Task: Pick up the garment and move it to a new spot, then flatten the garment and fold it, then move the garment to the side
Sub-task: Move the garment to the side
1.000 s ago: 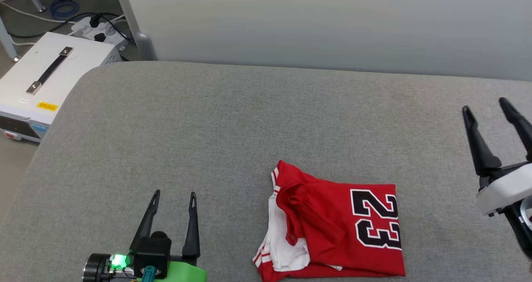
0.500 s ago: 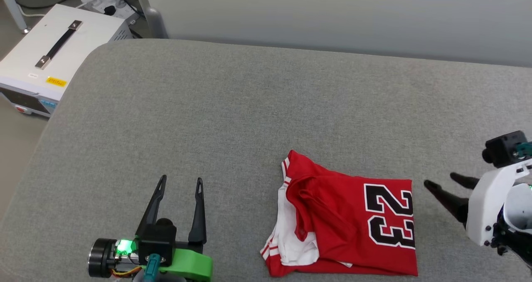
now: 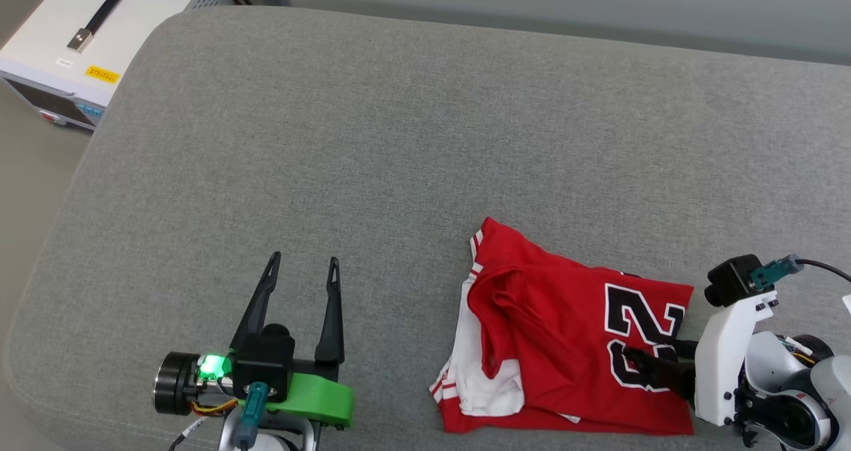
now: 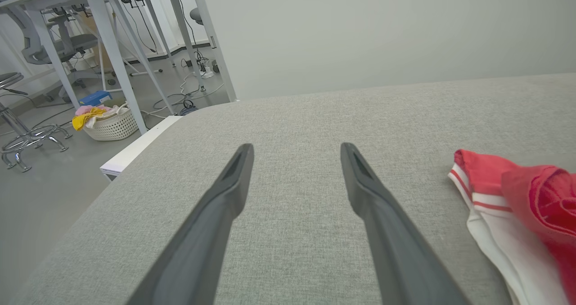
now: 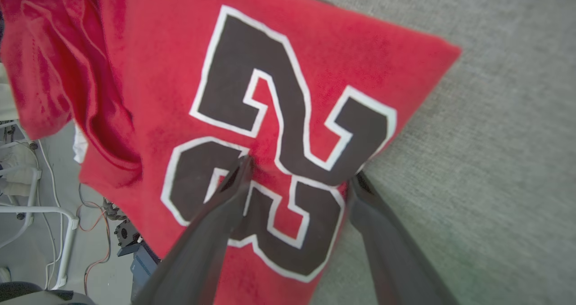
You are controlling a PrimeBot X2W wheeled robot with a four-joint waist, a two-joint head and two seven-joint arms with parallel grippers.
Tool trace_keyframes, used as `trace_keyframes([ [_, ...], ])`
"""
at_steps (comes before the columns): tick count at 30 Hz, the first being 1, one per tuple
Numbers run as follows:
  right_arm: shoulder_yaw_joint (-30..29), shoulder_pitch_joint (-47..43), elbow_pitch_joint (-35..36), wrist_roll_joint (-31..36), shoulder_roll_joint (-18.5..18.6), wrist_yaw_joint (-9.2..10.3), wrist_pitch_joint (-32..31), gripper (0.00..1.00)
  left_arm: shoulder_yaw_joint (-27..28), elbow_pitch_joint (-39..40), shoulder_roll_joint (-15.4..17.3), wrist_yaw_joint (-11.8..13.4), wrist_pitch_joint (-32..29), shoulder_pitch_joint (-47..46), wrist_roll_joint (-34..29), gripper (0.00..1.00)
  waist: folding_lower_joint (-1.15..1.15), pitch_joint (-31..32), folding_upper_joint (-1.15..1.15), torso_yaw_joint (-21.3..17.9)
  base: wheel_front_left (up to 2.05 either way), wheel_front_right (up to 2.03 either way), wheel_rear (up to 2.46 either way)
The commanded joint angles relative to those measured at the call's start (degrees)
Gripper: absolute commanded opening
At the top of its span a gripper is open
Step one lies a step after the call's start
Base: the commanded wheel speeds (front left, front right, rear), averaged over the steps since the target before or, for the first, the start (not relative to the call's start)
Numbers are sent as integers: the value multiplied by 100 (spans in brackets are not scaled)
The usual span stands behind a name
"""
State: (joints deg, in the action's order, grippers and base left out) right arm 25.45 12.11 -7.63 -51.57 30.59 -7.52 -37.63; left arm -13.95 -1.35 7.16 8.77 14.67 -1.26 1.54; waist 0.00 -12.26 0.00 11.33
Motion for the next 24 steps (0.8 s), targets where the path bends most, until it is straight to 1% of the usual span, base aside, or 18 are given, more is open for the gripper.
trace_keyframes([
  [1, 211, 0, -153, -108, -159, 3, 32, 100, -1, -16, -21, -22, 33, -110, -44, 100, 0, -59, 0, 61, 0, 0, 0],
  [3, 389, 40, -258, -186, -194, 3, 108, 100, -3, -23, -20, -29, 33, -132, -47, 100, 0, -73, 0, 76, 0, 0, 0],
  [8, 745, 135, -444, -246, -141, 3, 417, 100, 6, -50, -19, -21, 33, -133, -51, 100, 0, -55, 0, 83, 0, 0, 0],
  [9, 800, 159, -478, -268, -123, 3, 496, 28, 11, -54, -18, -15, 33, -125, -50, 100, 0, -46, 0, 76, 0, 0, 0],
  [10, 836, 182, -487, -300, -107, 3, 564, 0, 15, -59, -18, -11, 33, -118, -49, 100, 0, -37, 0, 70, 0, 0, 0],
  [14, 974, 344, -438, -366, 35, 3, 895, 0, 25, -72, -17, -3, 33, -89, -46, 100, 0, 26, 0, 21, 0, 0, 0],
  [19, 1032, 591, -240, -274, 296, 3, 1303, 0, 49, -63, 1, 18, 33, -24, -46, 100, 0, 158, 0, -115, 0, 0, 0],
  [24, 1075, 844, 100, 8, 699, 3, 1513, 0, 106, -42, 29, 59, 33, 115, -32, 100, 0, 292, 0, -477, 0, 0, 0],
])
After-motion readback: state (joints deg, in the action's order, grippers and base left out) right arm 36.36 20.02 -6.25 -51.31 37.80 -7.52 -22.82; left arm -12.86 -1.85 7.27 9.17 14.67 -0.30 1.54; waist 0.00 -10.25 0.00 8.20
